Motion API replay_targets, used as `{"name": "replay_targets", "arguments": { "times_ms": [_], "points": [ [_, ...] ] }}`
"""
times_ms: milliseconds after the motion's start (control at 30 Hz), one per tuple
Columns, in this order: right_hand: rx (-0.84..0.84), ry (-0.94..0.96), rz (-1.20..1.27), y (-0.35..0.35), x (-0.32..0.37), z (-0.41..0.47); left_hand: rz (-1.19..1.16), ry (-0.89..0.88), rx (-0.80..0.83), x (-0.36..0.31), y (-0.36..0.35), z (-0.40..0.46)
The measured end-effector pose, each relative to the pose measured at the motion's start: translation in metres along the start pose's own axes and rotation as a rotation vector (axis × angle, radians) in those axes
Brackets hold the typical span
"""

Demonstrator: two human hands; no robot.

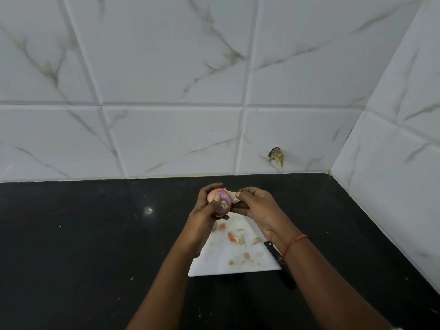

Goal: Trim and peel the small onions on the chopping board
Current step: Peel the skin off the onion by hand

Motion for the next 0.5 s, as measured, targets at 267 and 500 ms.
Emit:
{"name": "replay_targets", "arguments": {
  "times_ms": [267, 500],
  "points": [
    [0.029, 0.234, -0.094, -0.004, 0.006, -0.01, -0.314, 0.099, -0.109, 0.0, 0.002, 0.004],
    [-0.015, 0.628, -0.492, -0.015, 0.007, -0.017, -0.379, 0.135, -0.143, -0.001, -0.004, 0.003]
  ]
}}
Point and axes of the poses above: each hand's wrist, its own z-axis towards the middle knuckle, its own y-axis out of the back of the hand, x = y × z, the point moved 2 cm from there along z, towards the middle knuckle, and after that the axes turned 10 degrees about y, right-handed, at the moved point
